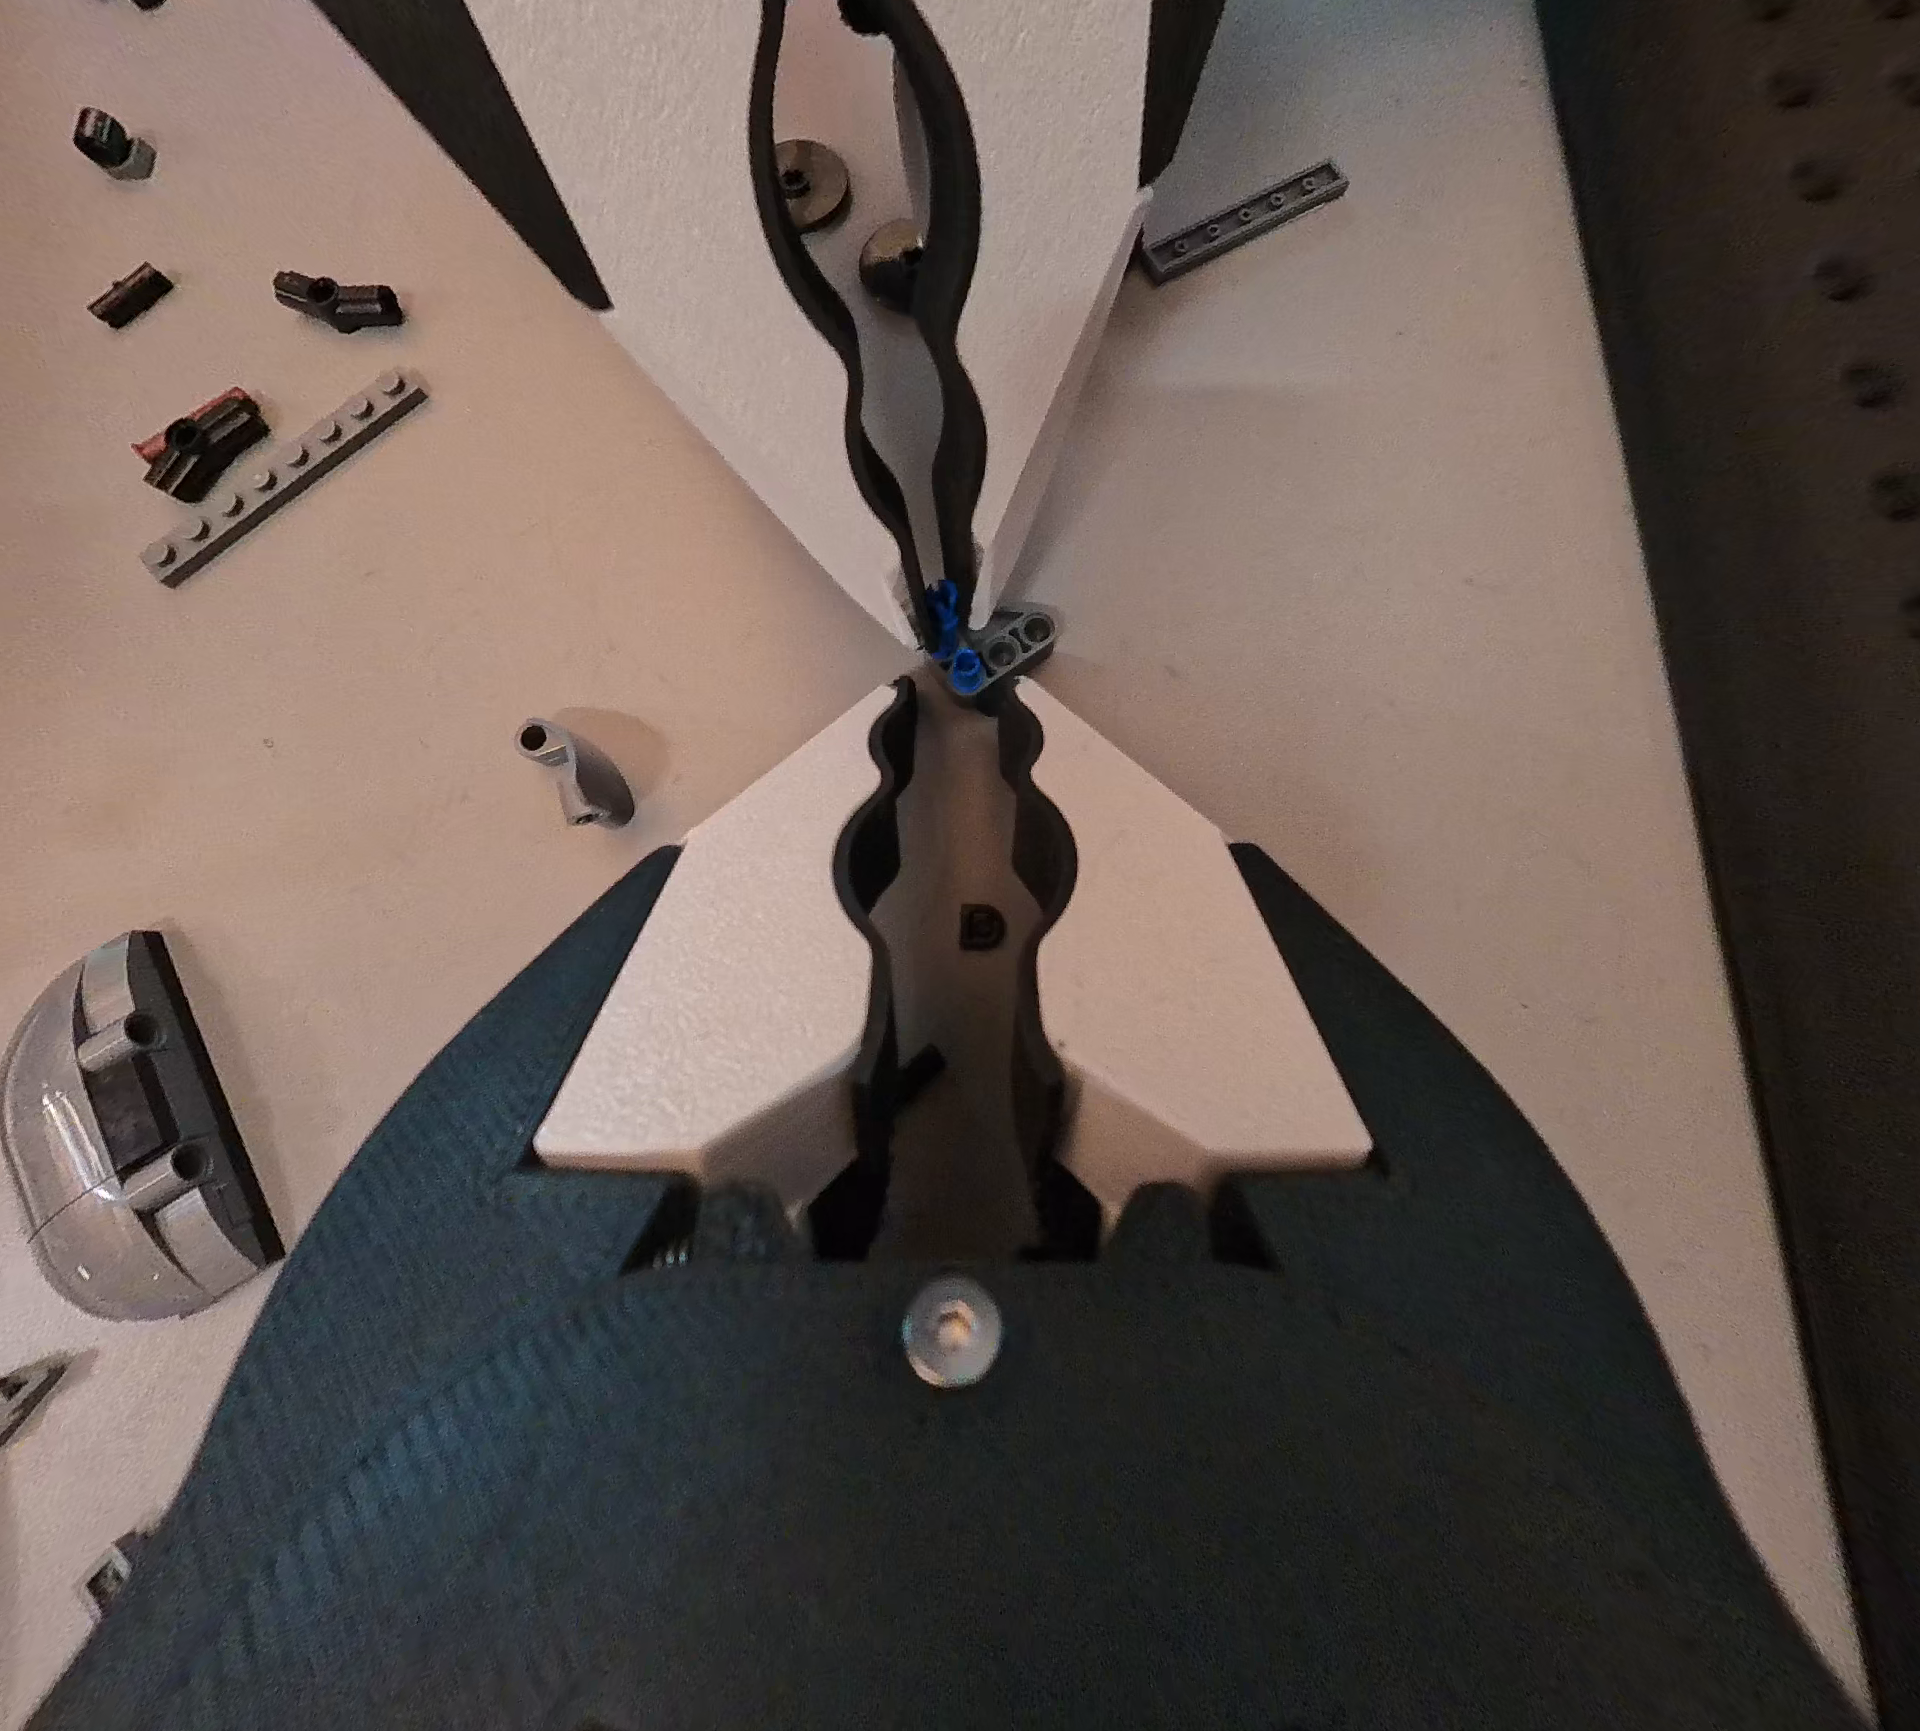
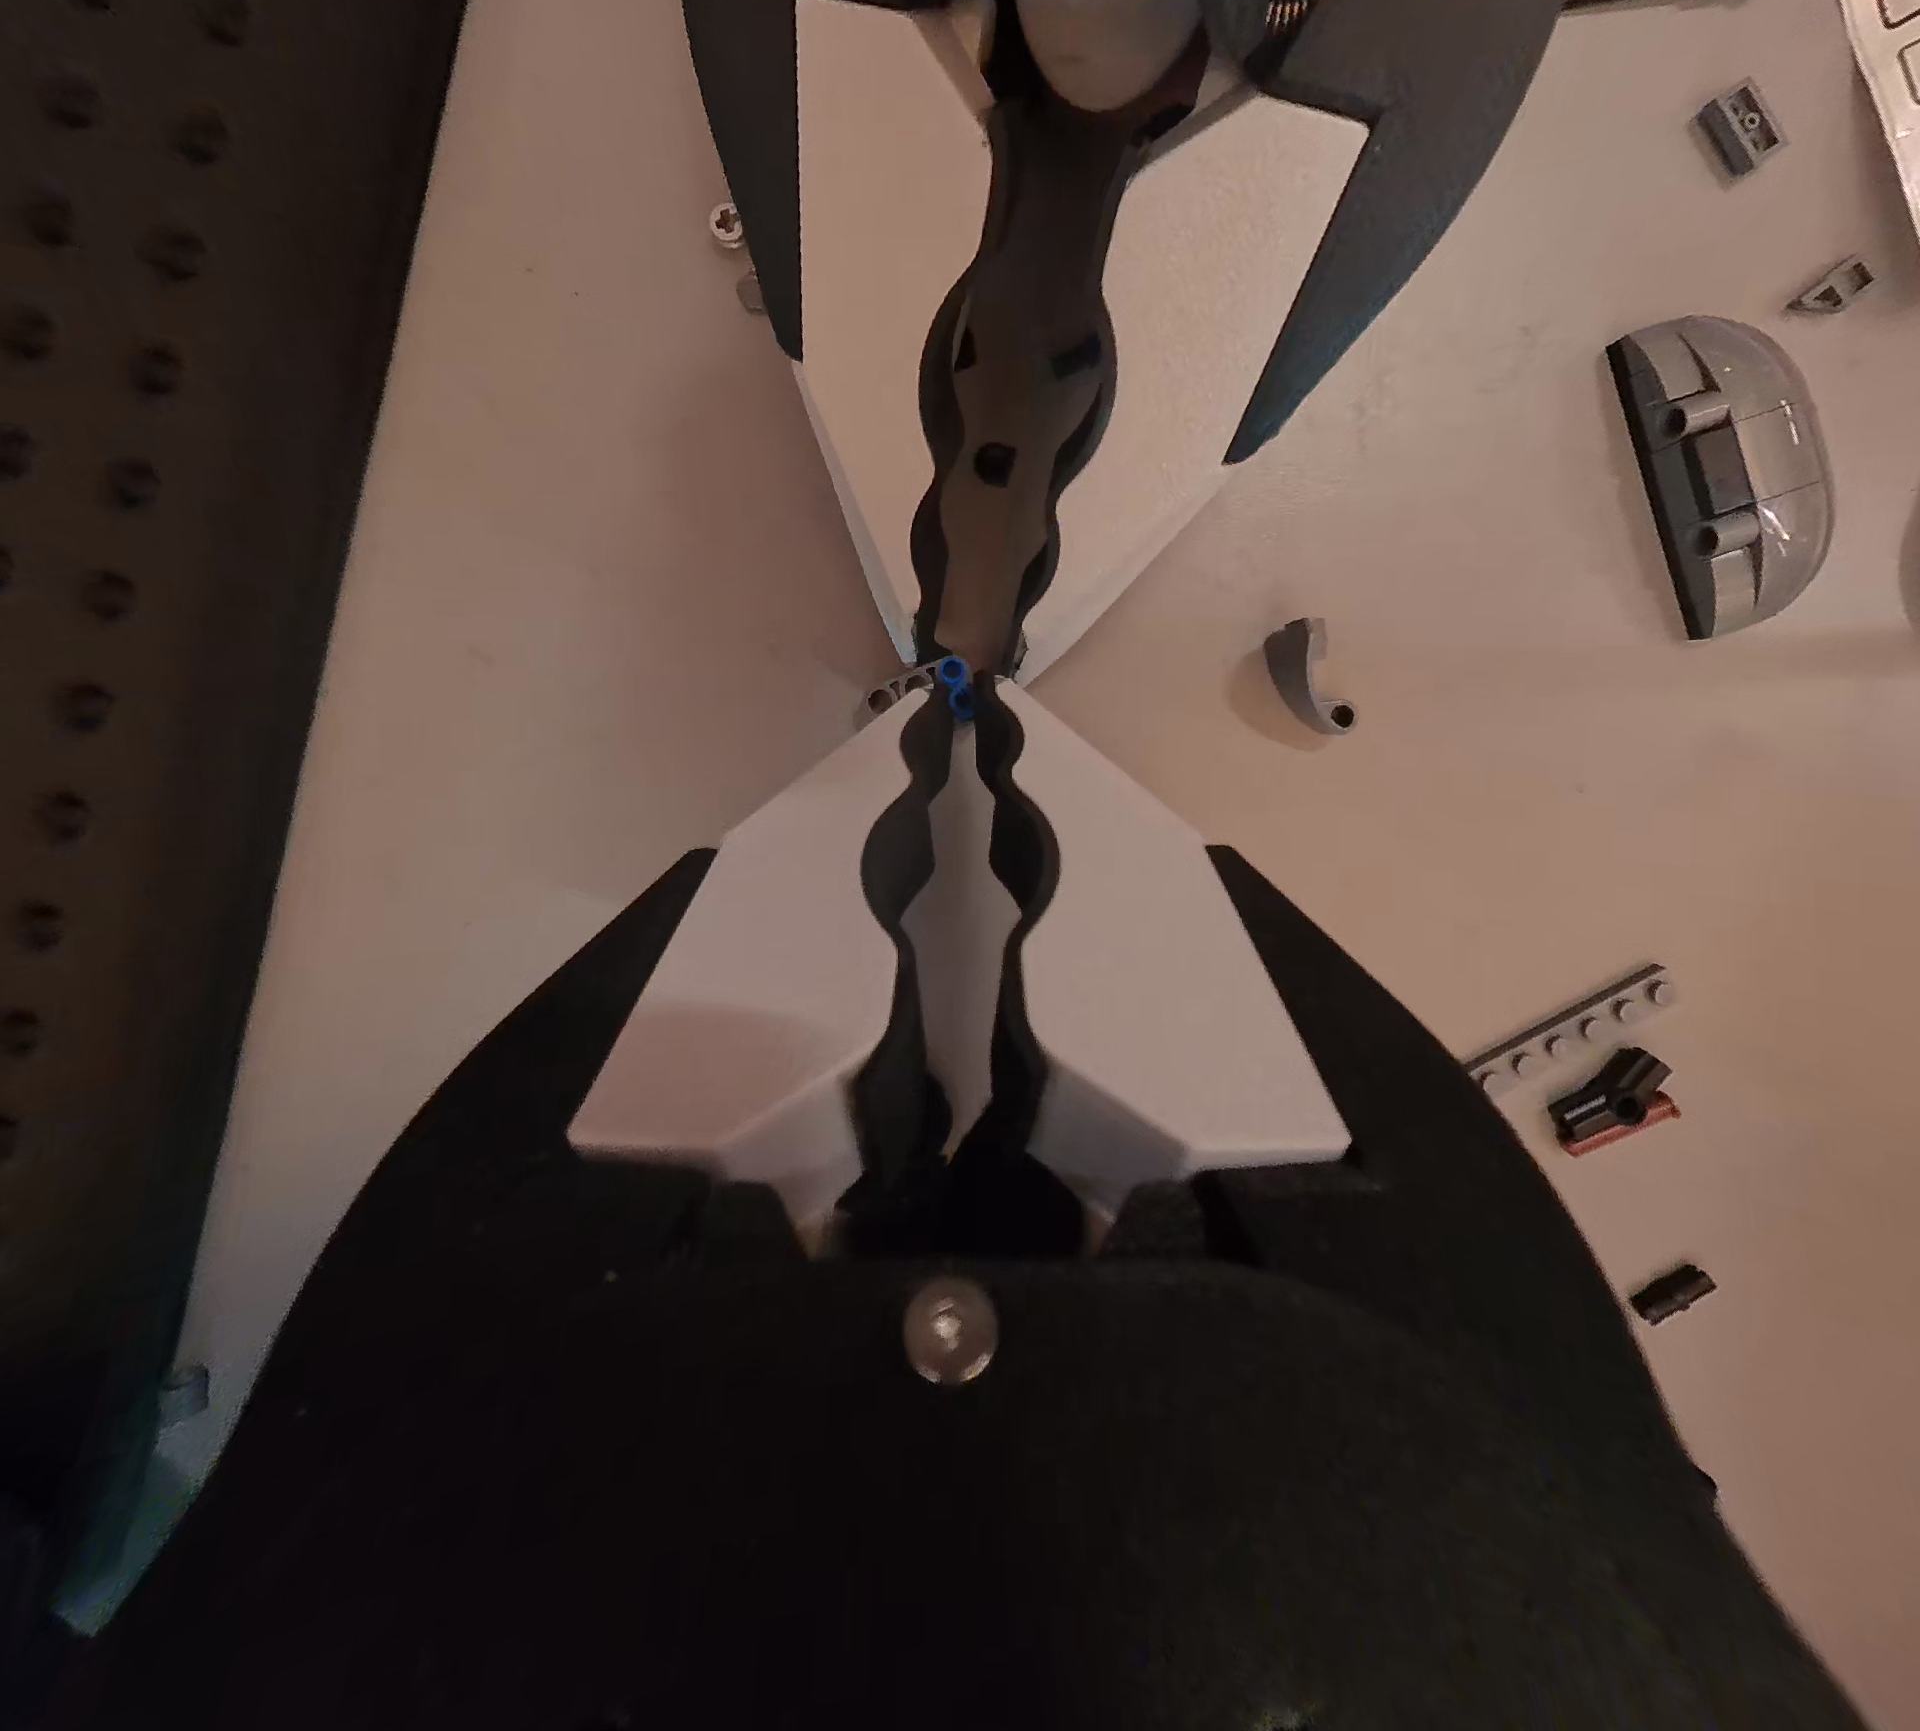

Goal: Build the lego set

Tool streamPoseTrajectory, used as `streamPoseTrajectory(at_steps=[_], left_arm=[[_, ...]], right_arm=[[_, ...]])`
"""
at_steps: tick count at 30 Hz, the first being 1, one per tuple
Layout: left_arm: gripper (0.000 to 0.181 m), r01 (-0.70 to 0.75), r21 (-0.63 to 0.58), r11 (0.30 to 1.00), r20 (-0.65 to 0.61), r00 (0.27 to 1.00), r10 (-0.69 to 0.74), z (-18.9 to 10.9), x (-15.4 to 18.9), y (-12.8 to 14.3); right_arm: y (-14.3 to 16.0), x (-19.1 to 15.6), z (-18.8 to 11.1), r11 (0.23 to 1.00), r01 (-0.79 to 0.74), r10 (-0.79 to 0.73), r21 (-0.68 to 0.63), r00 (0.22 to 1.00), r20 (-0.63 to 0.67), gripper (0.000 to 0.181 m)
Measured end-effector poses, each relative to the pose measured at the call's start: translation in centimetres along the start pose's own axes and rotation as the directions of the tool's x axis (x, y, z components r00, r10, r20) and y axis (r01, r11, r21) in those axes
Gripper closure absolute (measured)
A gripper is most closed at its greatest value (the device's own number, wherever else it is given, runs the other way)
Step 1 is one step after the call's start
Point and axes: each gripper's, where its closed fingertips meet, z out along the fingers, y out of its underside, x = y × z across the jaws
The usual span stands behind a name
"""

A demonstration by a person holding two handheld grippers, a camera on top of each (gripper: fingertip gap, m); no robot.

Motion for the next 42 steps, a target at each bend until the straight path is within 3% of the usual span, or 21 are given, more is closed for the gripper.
streamPoseTrajectory(at_steps=[22, 42], left_arm=[[0.171, 0.003, 0.001, 1.000, -0.001, 1.000, -0.003, -0.01, -0.03, 0.00], [0.174, -0.008, 0.028, 1.000, 0.009, 1.000, 0.008, -0.06, -0.03, -0.51]], right_arm=[[-0.15, -0.25, 0.27, 0.997, 0.068, -0.065, 0.045, 0.995, -0.077, 0.179], [0.13, 0.10, -0.03, 0.990, -0.027, 0.029, 0.138, 1.000, -0.009, 0.178]])
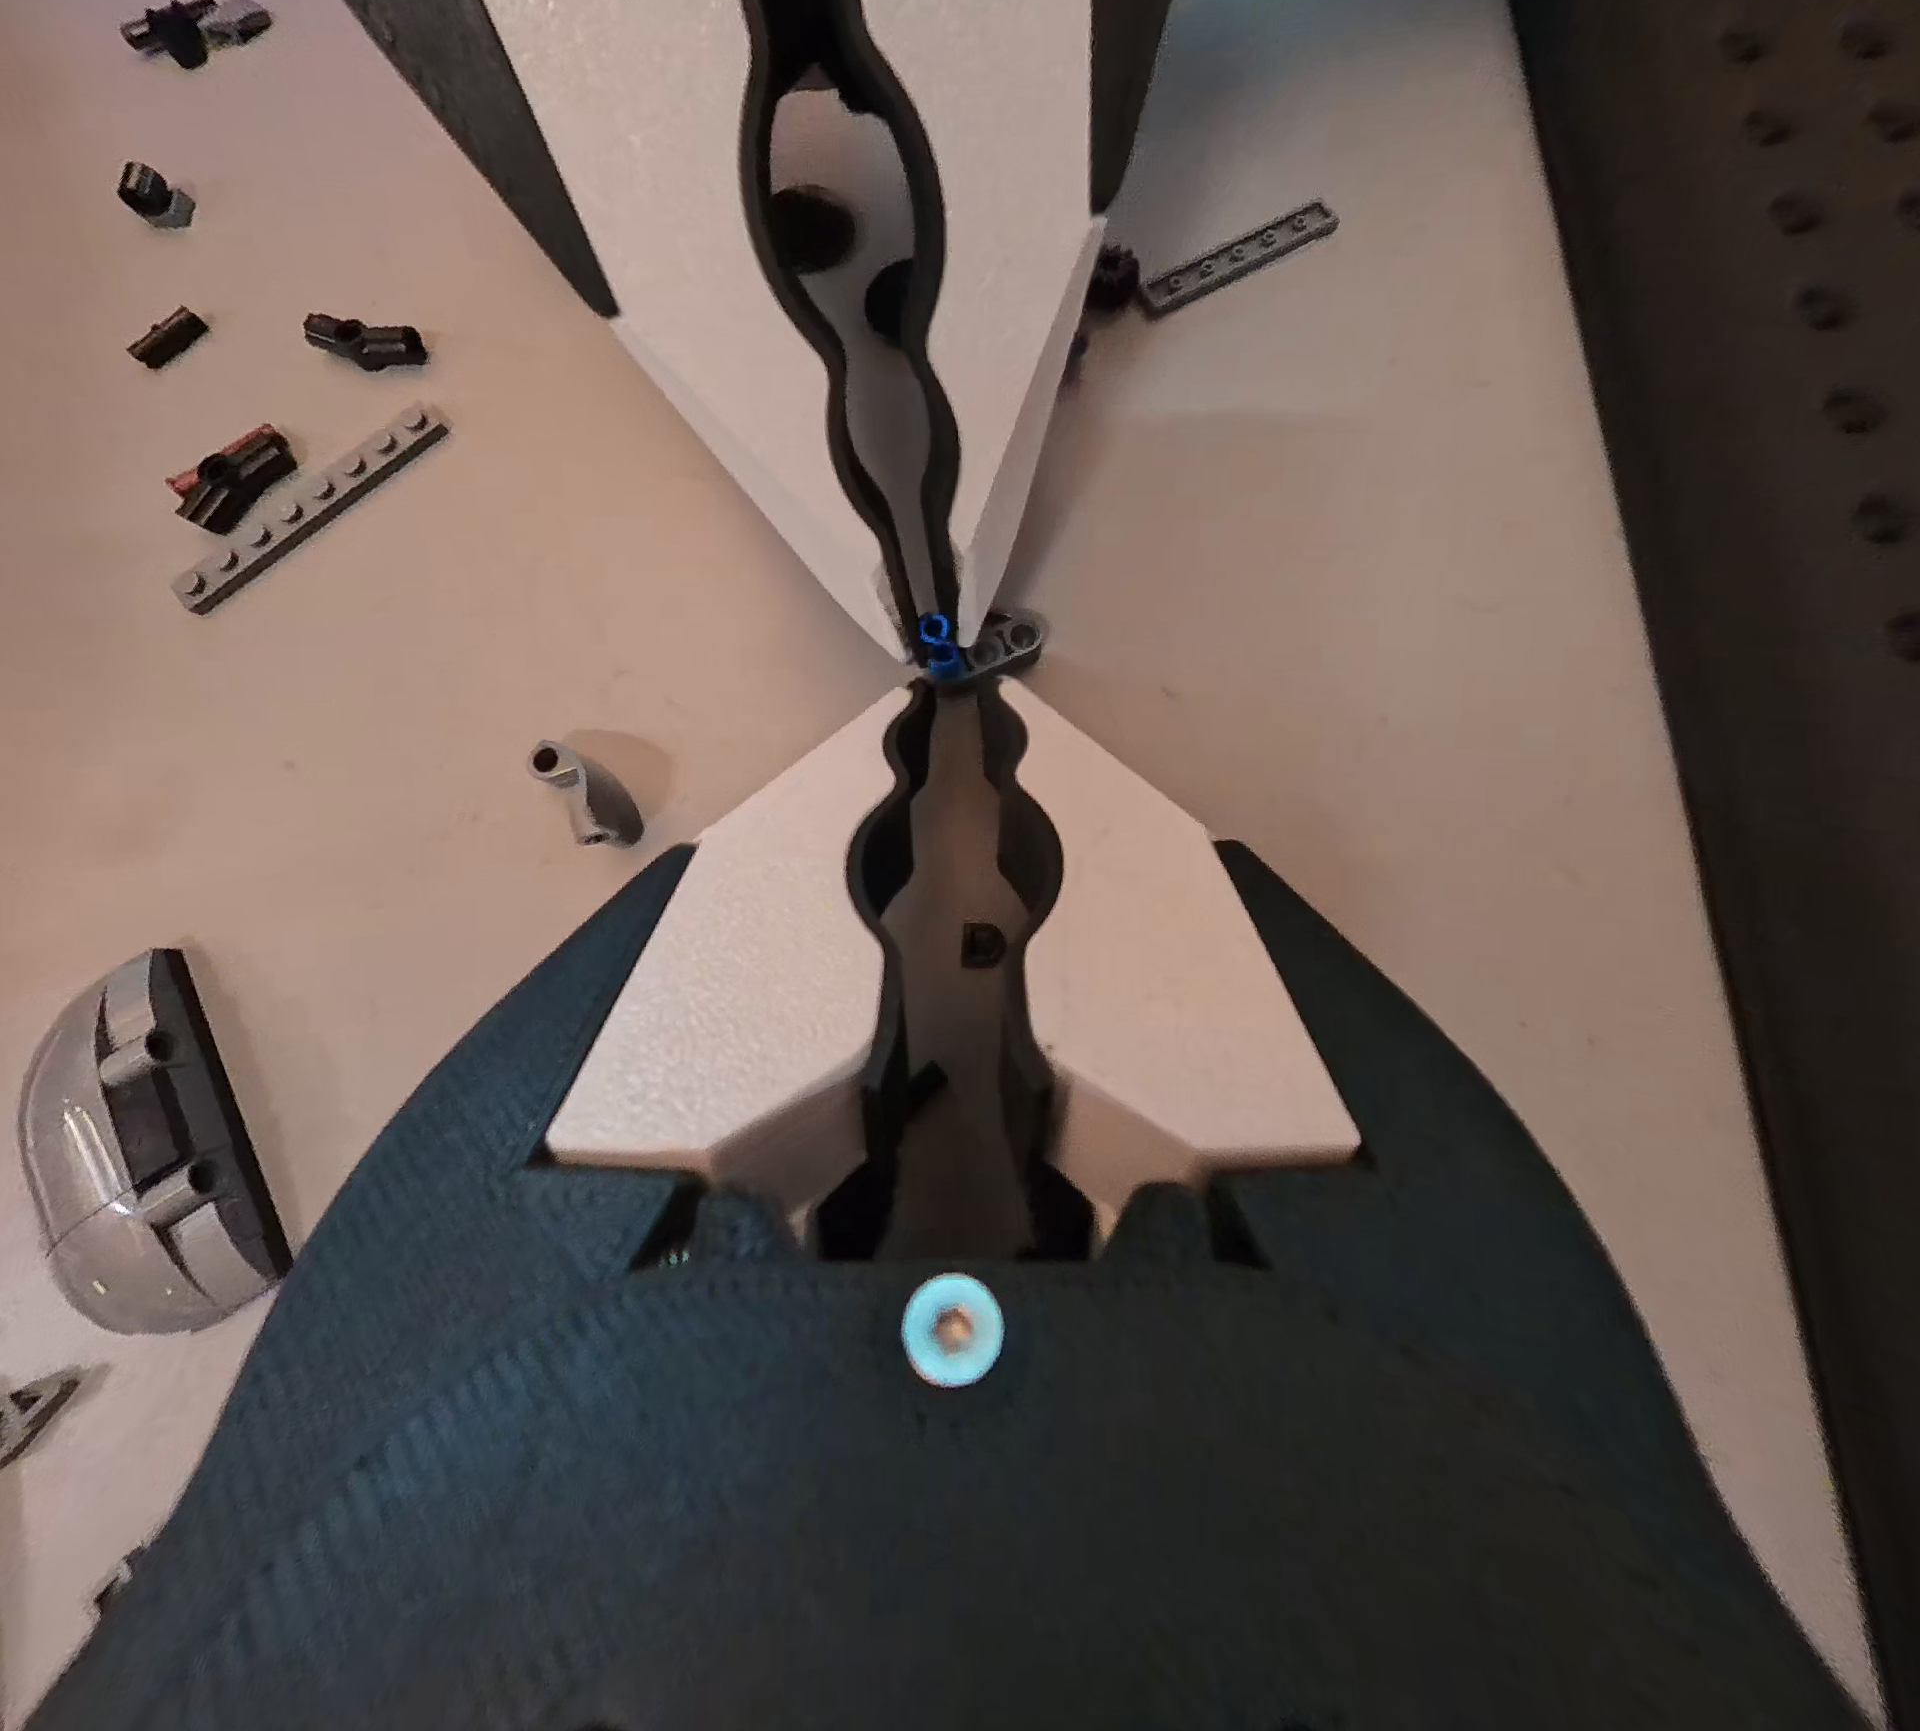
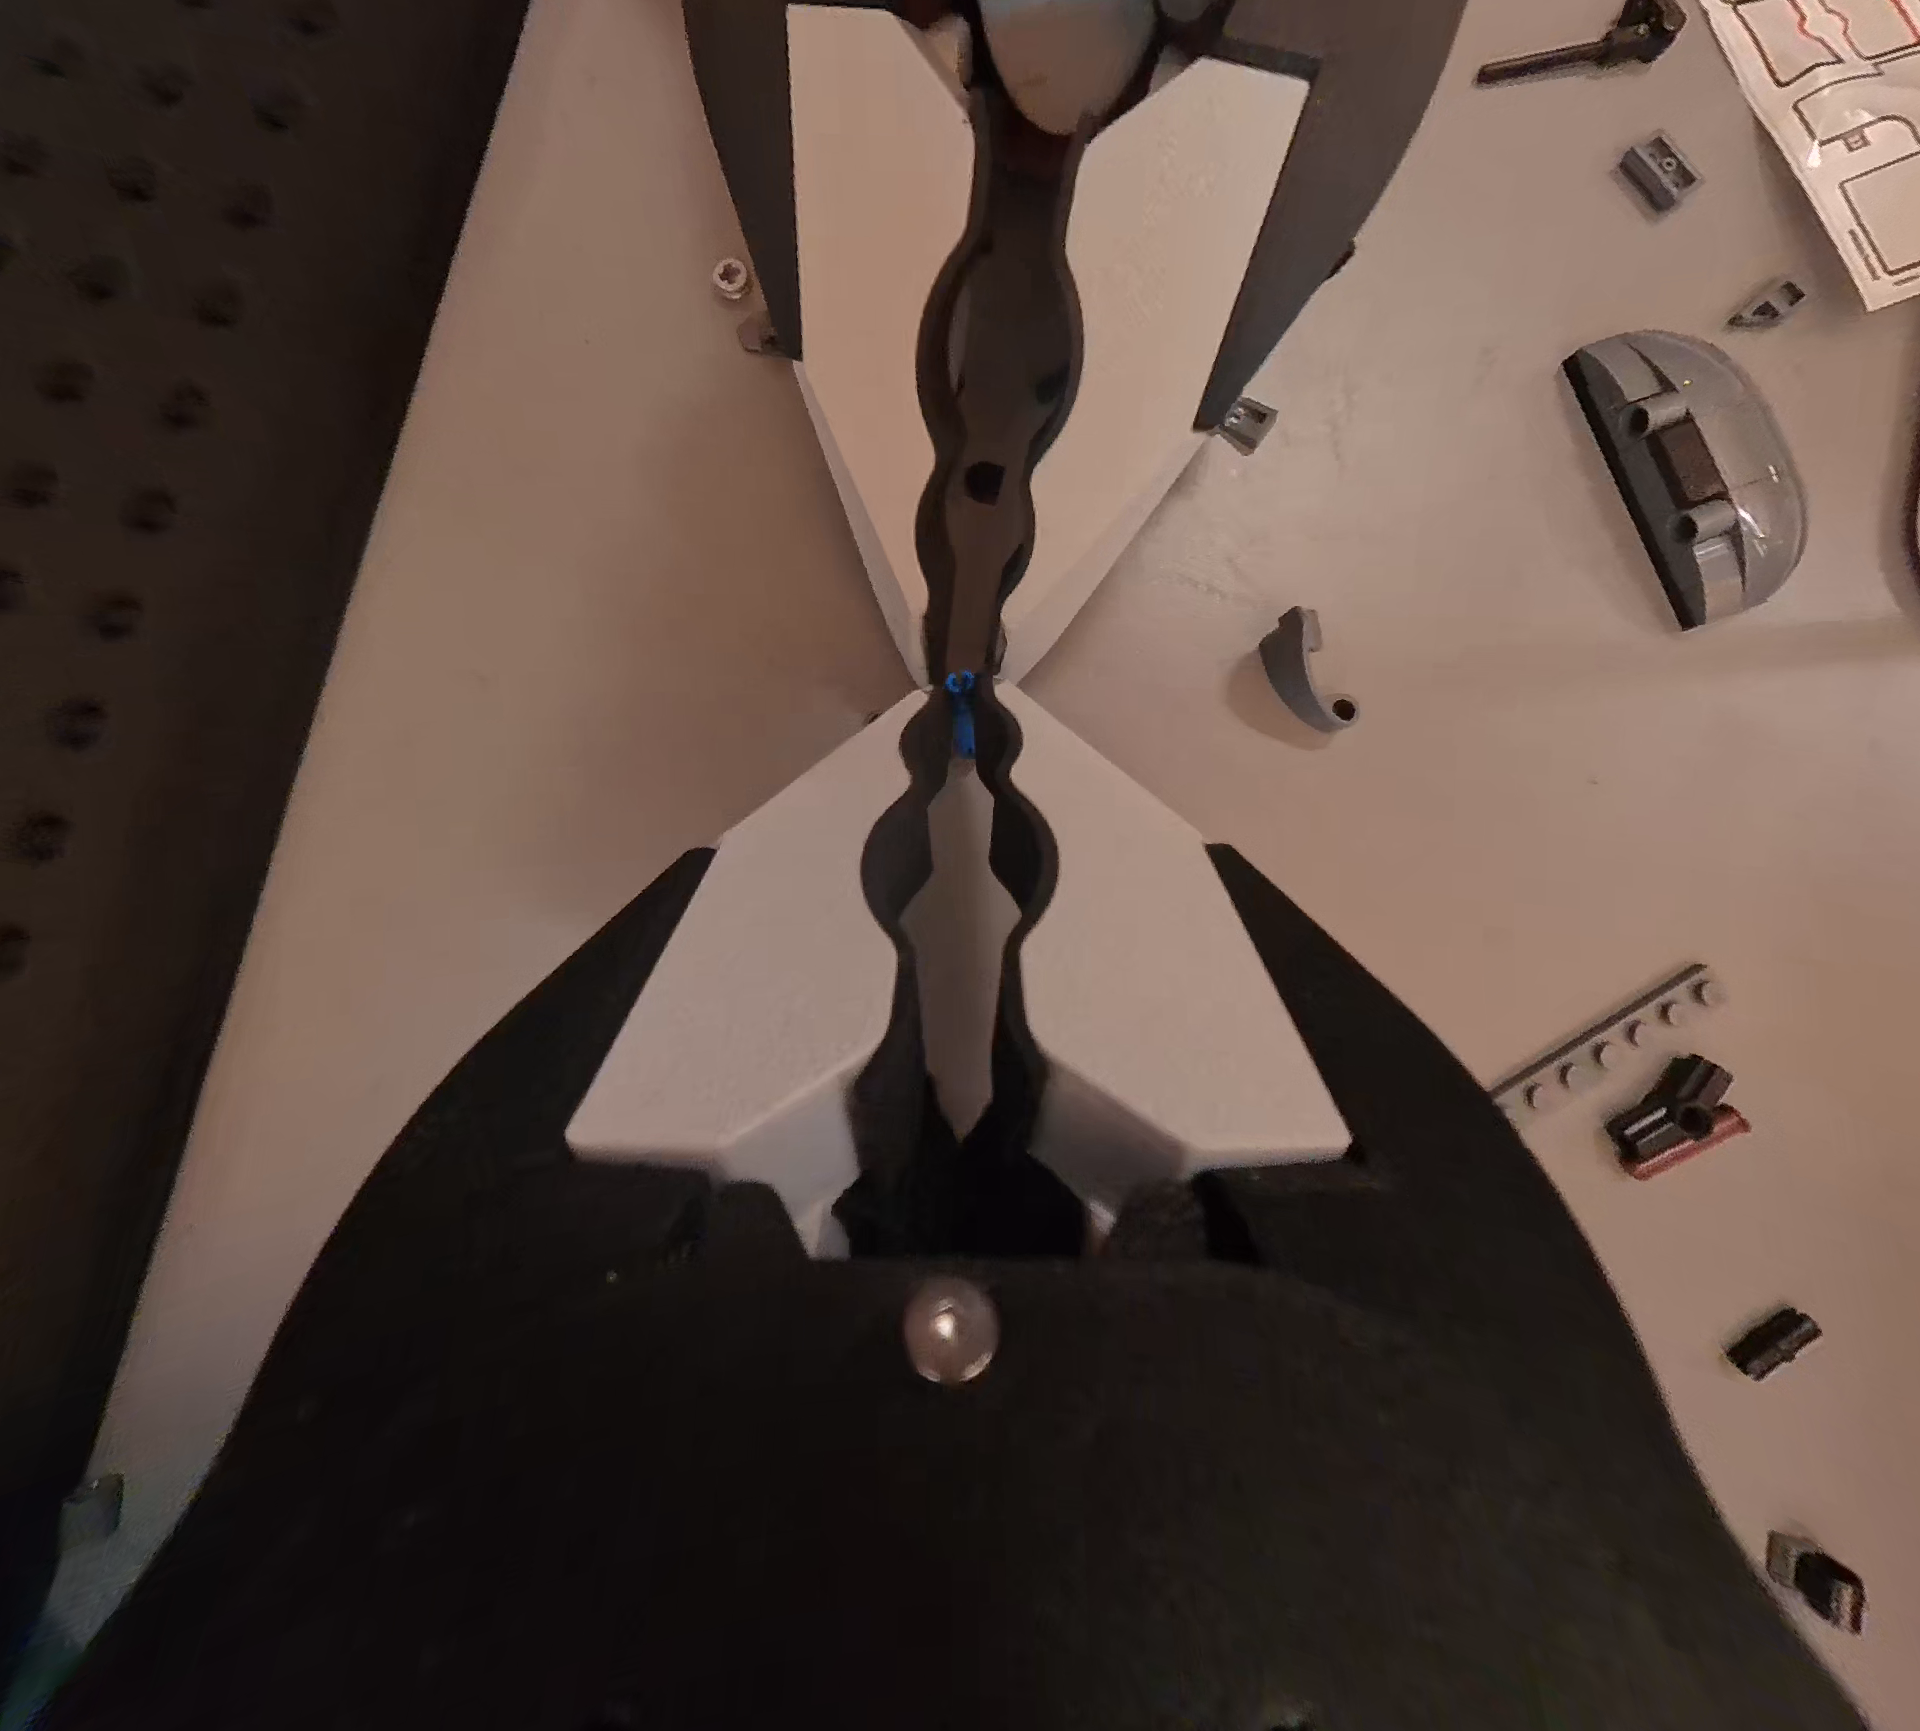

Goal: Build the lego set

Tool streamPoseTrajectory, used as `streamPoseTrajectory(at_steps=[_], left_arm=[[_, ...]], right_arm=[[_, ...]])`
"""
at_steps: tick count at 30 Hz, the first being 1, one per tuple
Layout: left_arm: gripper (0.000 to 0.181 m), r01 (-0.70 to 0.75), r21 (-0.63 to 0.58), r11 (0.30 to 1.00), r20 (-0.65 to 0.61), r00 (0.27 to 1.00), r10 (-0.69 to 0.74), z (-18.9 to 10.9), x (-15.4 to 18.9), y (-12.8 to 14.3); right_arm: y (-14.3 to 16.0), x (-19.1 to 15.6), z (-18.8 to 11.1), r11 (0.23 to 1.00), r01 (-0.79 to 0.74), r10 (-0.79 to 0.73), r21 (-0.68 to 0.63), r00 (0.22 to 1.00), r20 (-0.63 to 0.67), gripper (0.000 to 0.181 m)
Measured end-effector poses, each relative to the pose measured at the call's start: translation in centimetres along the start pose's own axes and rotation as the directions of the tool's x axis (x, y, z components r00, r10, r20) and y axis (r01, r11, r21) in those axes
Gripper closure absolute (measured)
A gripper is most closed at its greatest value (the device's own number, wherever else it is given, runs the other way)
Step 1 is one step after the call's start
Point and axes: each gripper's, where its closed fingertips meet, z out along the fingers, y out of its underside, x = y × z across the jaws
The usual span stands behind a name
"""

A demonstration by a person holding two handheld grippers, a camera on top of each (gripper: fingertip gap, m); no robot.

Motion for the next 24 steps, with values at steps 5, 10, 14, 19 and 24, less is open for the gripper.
streamPoseTrajectory(at_steps=[5, 10, 14, 19, 24], left_arm=[[0.174, -0.002, 0.000, 1.000, 0.006, 1.000, 0.002, 0.2, 0.0, -0.2], [0.174, 0.003, -0.001, 1.000, 0.013, 1.000, -0.003, 0.3, -0.1, -0.3], [0.174, 0.008, -0.002, 1.000, 0.017, 1.000, -0.008, 0.4, -0.2, -0.3], [0.173, 0.017, 0.006, 1.000, 0.031, 0.999, -0.017, 0.3, -0.6, -0.5], [0.171, 0.033, 0.034, 0.999, 0.047, 0.998, -0.035, -0.2, -1.1, -0.9]], right_arm=[[0.2, 0.1, -0.2, 1.000, -0.023, 0.023, 0.007, 1.000, 0.006, 0.178], [0.3, 0.1, -0.2, 0.999, -0.050, 0.049, 0.022, 0.998, 0.025, 0.178], [0.2, 0.3, -0.2, 0.997, -0.068, 0.067, 0.029, 0.997, 0.025, 0.178], [0.2, 0.6, -0.3, 0.996, -0.084, 0.083, 0.043, 0.996, 0.024, 0.178], [-0.2, 0.9, -0.8, 0.990, -0.110, 0.109, 0.084, 0.994, 0.023, 0.178]])
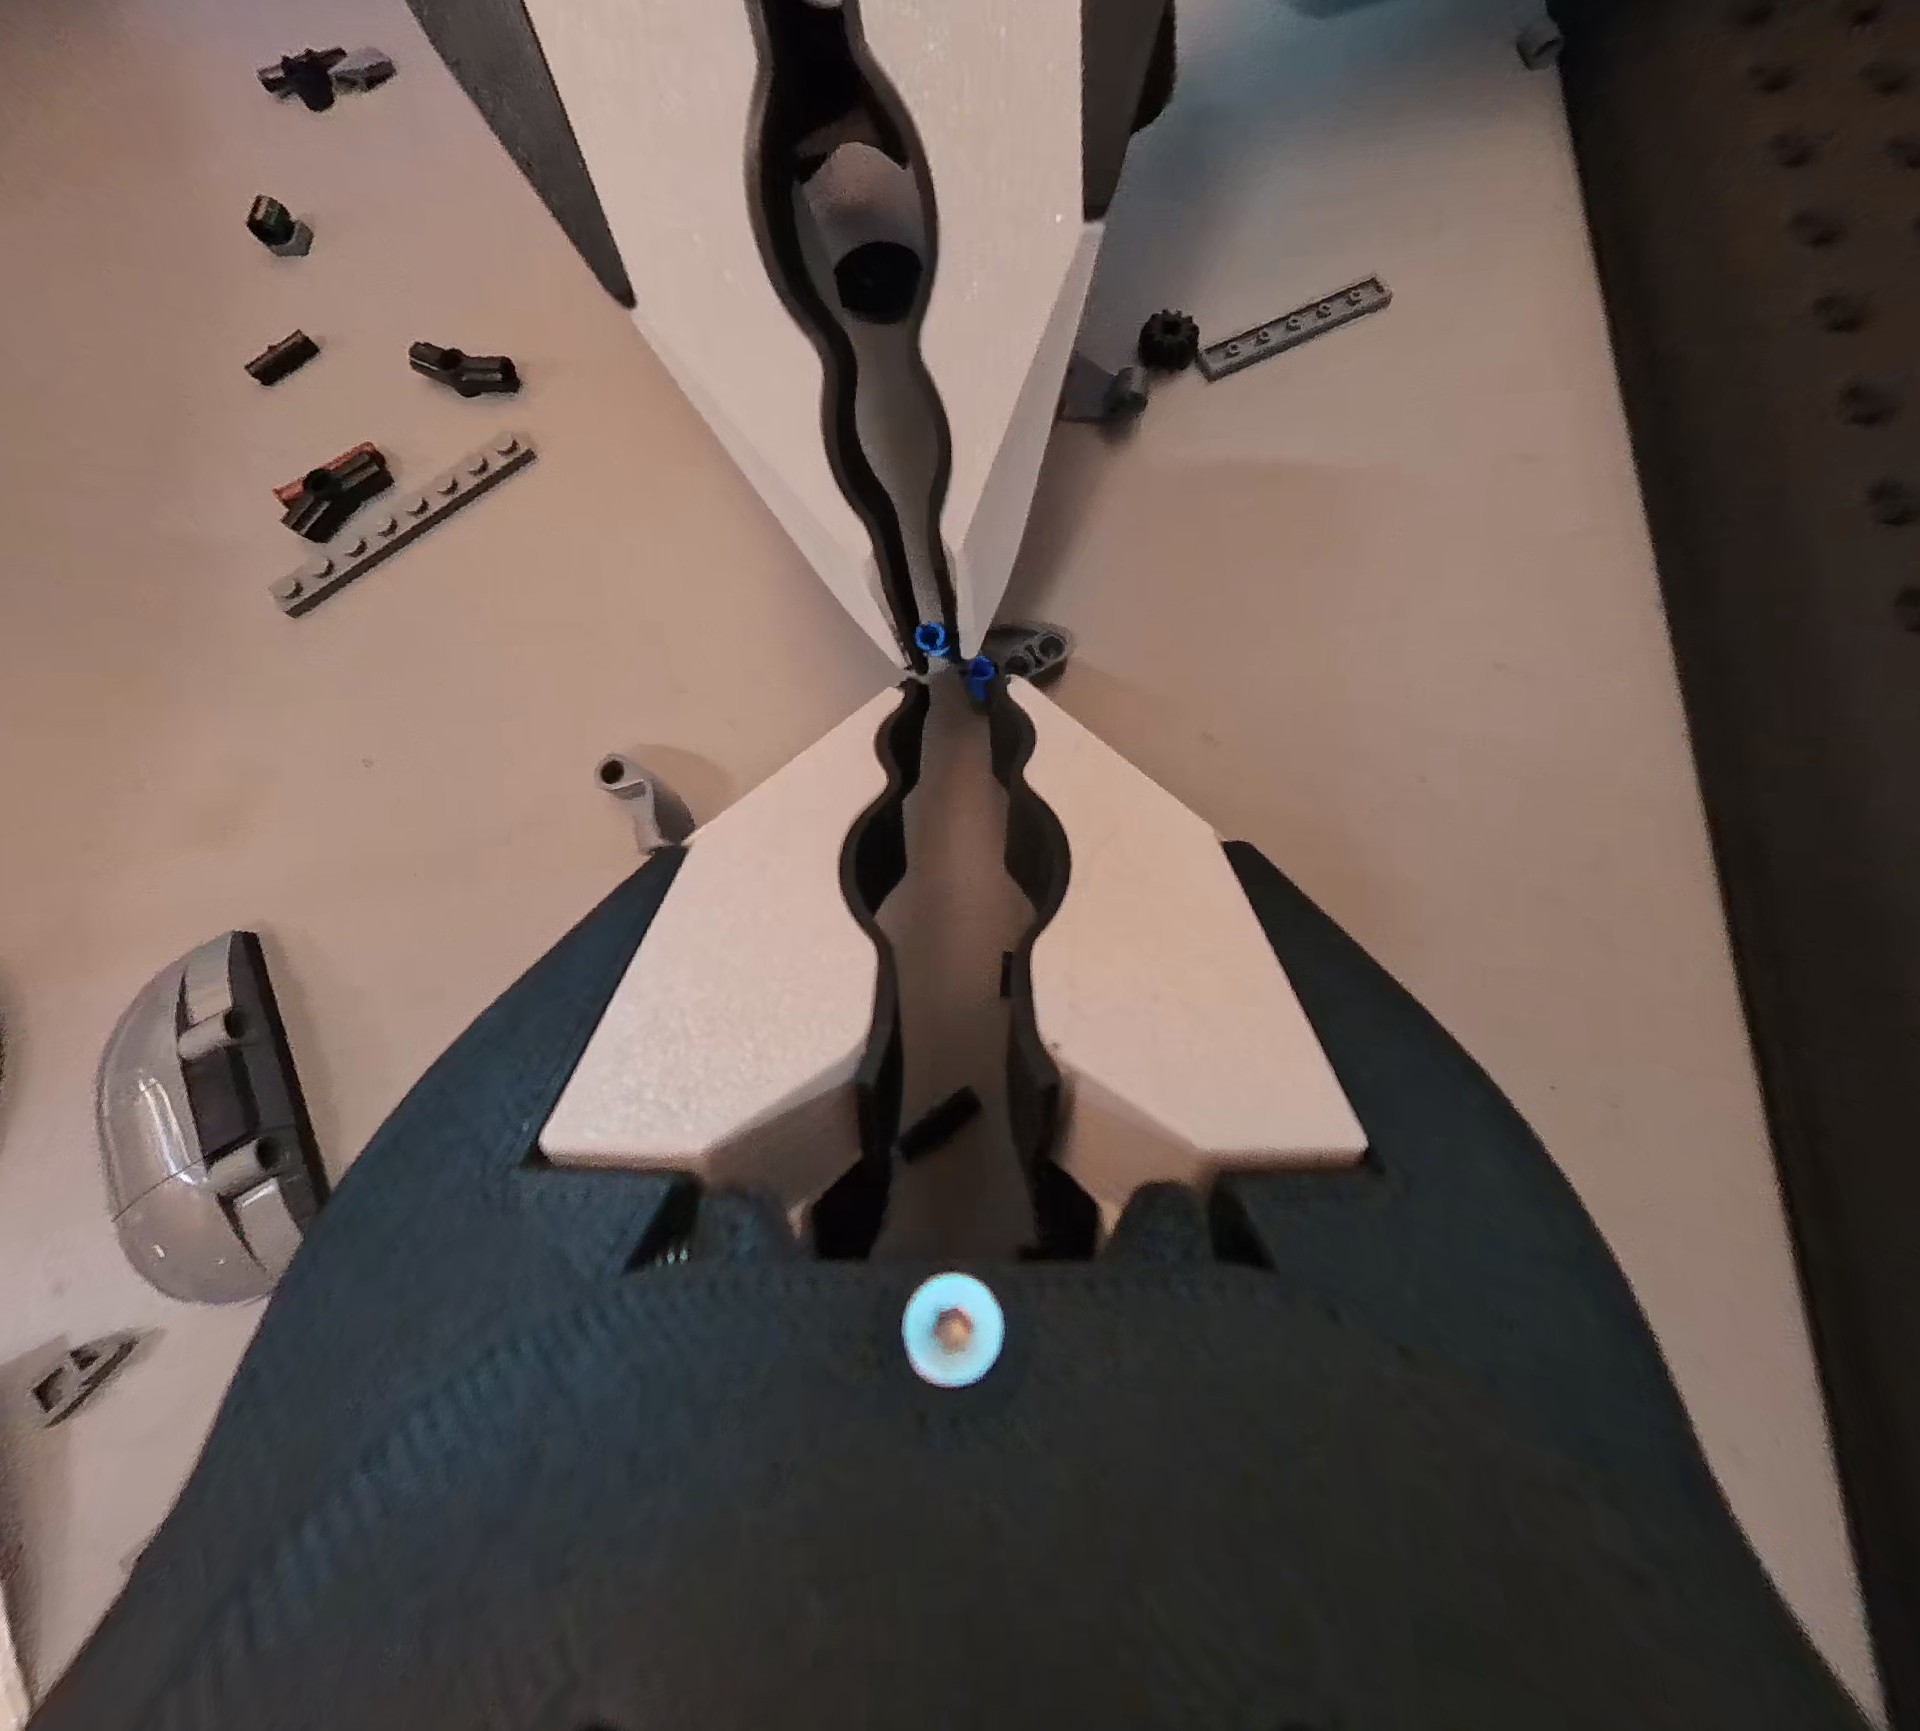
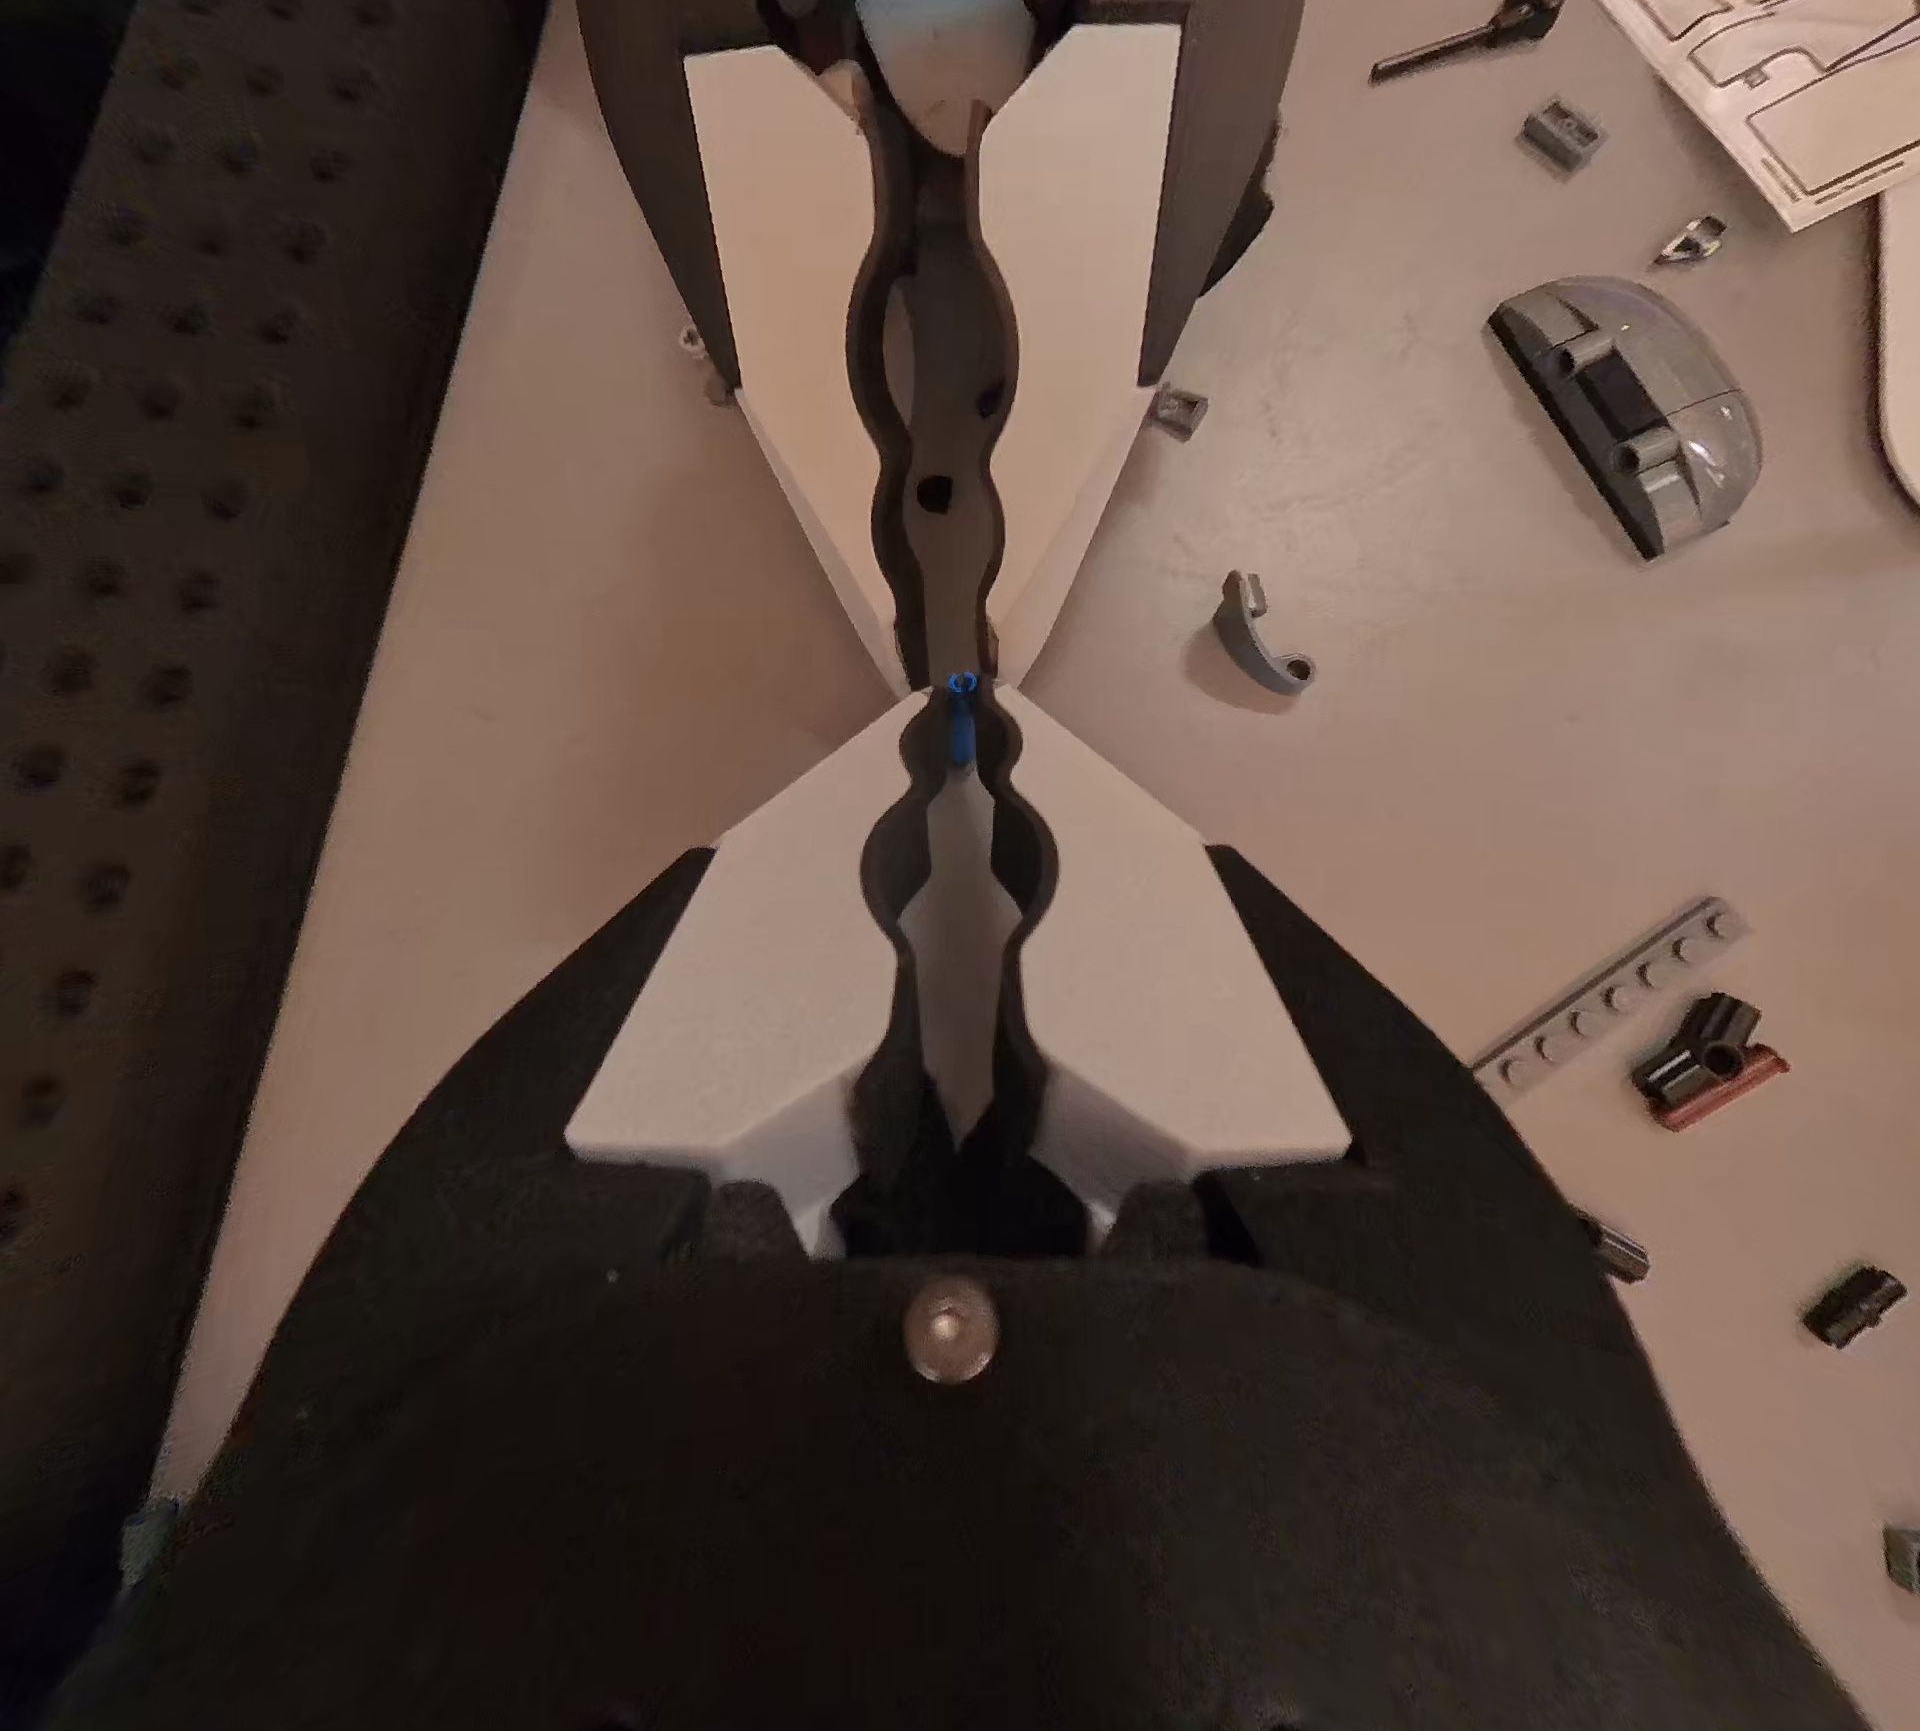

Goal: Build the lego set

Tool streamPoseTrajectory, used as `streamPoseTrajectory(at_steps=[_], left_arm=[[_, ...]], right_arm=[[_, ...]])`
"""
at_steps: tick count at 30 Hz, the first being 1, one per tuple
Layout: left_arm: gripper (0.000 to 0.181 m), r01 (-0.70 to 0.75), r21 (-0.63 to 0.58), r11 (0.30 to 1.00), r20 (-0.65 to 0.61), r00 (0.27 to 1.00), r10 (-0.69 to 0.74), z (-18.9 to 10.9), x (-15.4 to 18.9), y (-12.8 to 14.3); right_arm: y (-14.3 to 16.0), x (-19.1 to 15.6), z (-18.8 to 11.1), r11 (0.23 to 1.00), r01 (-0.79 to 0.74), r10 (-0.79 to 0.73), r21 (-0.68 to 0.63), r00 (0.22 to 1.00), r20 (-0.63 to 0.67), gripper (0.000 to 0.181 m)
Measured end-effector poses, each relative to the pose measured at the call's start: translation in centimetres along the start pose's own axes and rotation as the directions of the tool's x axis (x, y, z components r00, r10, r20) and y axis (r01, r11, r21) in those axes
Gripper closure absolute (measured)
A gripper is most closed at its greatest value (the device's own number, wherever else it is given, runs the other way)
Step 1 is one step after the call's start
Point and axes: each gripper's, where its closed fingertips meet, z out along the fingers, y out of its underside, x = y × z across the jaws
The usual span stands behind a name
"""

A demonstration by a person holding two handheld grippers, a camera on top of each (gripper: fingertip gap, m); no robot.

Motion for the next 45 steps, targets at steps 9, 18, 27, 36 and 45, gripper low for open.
streamPoseTrajectory(at_steps=[9, 18, 27, 36, 45], left_arm=[[0.166, -0.042, 0.032, 0.999, 0.110, 0.993, 0.038, -0.5, -1.0, -1.2], [0.171, 0.051, 0.110, 0.993, 0.122, 0.990, -0.065, -1.5, -2.0, -2.0], [0.173, 0.091, 0.210, 0.974, 0.101, 0.988, -0.114, -2.5, -2.2, -3.4], [0.180, 0.087, 0.220, 0.972, 0.091, 0.990, -0.109, -2.6, -2.2, -3.3], [0.180, 0.065, 0.177, 0.982, 0.098, 0.992, -0.083, -2.2, -2.1, -2.8]], right_arm=[[-2.7, 1.9, -1.8, 0.970, -0.141, 0.147, 0.199, 0.989, -0.014, 0.178], [-4.4, 2.0, -2.8, 0.942, -0.132, 0.144, 0.307, 0.990, -0.015, 0.179], [-5.8, 1.0, -3.3, 0.920, -0.114, 0.110, 0.374, 0.993, 0.032, 0.179], [-5.5, 1.1, -3.6, 0.928, -0.098, 0.102, 0.360, 0.995, 0.008, 0.179], [-4.5, 1.1, -3.3, 0.963, -0.044, 0.061, 0.265, 0.997, -0.053, 0.178]])
